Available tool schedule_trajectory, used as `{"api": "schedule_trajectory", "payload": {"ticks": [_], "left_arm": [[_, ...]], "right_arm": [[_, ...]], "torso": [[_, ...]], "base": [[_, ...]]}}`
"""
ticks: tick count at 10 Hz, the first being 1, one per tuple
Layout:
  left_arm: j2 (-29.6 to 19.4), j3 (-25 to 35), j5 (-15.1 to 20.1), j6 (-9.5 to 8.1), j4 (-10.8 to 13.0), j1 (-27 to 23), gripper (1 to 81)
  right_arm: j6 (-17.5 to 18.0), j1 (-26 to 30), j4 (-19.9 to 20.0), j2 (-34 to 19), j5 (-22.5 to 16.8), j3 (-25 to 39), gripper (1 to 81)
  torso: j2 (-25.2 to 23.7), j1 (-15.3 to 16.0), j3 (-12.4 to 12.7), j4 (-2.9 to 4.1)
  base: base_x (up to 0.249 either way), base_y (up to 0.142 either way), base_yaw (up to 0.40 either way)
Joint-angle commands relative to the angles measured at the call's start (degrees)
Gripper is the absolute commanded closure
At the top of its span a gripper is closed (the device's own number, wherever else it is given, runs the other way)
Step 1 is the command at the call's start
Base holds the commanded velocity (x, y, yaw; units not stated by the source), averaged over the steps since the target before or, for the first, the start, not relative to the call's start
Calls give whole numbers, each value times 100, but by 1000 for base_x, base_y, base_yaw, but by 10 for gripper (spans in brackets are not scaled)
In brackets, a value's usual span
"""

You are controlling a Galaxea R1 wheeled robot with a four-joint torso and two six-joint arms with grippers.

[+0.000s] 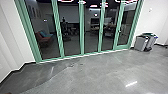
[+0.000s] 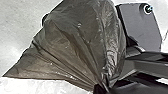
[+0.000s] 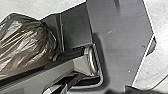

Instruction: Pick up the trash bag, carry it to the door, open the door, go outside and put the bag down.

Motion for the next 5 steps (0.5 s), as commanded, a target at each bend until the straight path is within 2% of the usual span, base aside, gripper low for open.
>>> {"api": "schedule_trajectory", "payload": {"ticks": [1,5], "left_arm": [[11,-15,360,40,37,-316,811],[11,-15,360,40,37,-316,811]], "right_arm": [[-19,229,-67,37,-331,42,10],[-19,220,-67,37,-331,41,10]], "torso": [[0,0,0,0],[0,0,0,0]], "base": [[0,0,-316],[0,0,-316]]}}
